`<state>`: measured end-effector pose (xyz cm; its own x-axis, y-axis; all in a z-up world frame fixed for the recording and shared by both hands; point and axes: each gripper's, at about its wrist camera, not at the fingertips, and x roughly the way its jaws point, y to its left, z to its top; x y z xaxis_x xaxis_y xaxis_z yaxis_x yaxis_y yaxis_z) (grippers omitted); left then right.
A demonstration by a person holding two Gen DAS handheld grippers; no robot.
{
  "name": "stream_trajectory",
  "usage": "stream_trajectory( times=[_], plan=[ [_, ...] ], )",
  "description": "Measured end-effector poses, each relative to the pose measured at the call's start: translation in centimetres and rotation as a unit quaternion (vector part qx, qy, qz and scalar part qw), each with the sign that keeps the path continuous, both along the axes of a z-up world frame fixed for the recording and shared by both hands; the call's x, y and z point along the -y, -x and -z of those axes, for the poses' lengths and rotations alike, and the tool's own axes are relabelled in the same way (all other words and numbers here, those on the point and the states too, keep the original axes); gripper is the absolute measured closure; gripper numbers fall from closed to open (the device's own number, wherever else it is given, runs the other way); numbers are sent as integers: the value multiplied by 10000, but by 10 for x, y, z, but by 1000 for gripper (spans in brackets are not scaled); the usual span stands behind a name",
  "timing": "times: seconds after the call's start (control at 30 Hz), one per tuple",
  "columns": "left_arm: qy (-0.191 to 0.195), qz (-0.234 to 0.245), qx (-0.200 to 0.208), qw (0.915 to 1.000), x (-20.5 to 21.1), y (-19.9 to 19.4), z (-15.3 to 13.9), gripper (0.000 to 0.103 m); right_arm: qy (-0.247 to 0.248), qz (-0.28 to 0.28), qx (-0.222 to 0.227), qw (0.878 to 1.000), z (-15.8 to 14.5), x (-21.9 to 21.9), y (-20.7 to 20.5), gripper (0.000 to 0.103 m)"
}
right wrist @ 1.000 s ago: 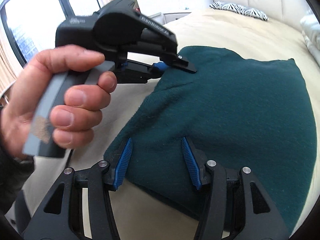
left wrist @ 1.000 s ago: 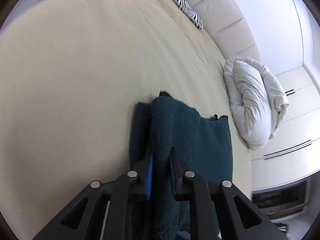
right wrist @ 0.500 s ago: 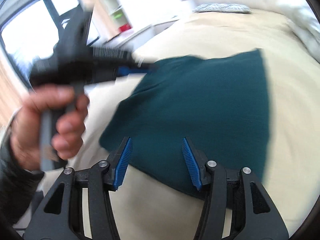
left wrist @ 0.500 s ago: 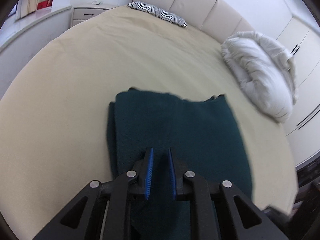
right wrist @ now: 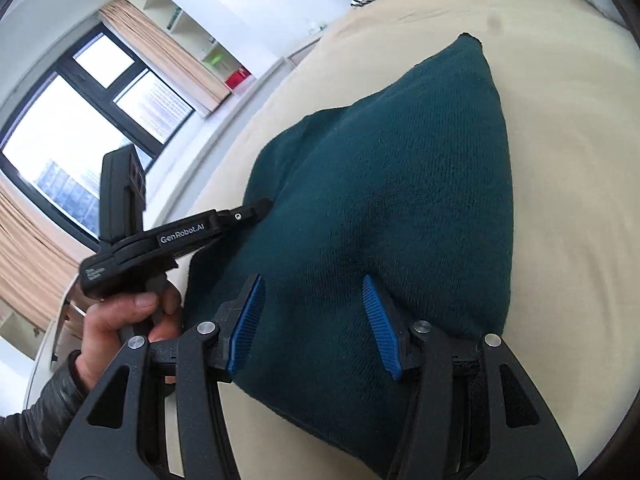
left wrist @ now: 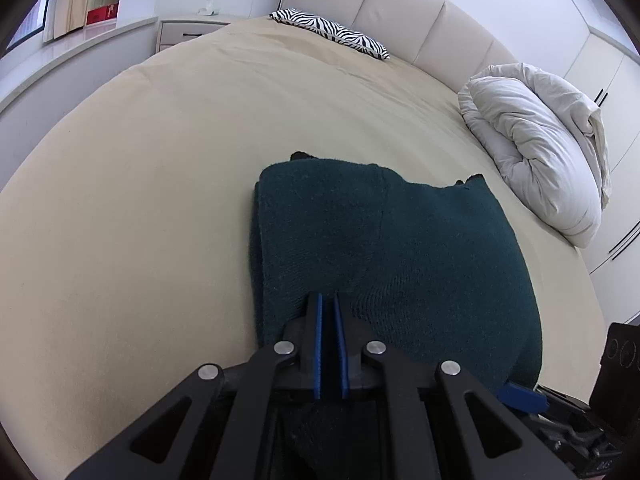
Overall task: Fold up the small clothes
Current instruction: 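Hold the folded sweater with the left gripper while the right gripper presses it flat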
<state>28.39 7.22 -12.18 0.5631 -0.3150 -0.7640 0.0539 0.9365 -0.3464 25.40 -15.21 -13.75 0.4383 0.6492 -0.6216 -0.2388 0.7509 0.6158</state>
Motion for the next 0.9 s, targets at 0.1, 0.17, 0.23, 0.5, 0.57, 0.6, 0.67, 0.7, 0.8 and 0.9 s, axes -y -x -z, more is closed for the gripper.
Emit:
stream_trajectory(
  times=[0.1, 0.17, 0.23, 0.5, 0.57, 0.6, 0.67, 0.7, 0.8, 0.9],
  plan=[
    [10, -13, 35, 10000, -1, 1, 1, 91, 98, -305, -26, 9995, 0, 9, 15, 53],
    [62, -21, 31, 10000, -3, 1, 1, 91, 228, -478, -69, 9986, 1, 14, 23, 53],
    [65, 8, 43, 10000, -4, 1, 1, 91, 339, -621, -102, 9974, -2, 19, 30, 53],
    [288, 6, 129, 9995, -10, 2, 6, 91, -334, -201, 43, 9992, -57, 62, -22, 55],
    [398, 12, 134, 9991, -15, 3, 8, 91, -428, -176, -91, 9989, -58, 59, -56, 53],
    [448, 13, 143, 9989, -17, 4, 9, 91, -461, -161, -199, 9986, -55, 55, -70, 53],
    [482, 10, 175, 9987, -17, 5, 10, 91, -541, -115, -437, 9975, -45, 48, -101, 53],
    [487, 11, 193, 9986, -18, 6, 11, 91, -587, -102, -597, 9964, -37, 44, -116, 53],
    [604, 20, 221, 9979, -21, 6, 14, 91, -711, 3, -1011, 9923, -13, 43, -150, 54],
    [879, 21, 205, 9959, -26, 4, 18, 92, -686, 369, -1011, 9918, -2, 57, -170, 54]
  ],
)
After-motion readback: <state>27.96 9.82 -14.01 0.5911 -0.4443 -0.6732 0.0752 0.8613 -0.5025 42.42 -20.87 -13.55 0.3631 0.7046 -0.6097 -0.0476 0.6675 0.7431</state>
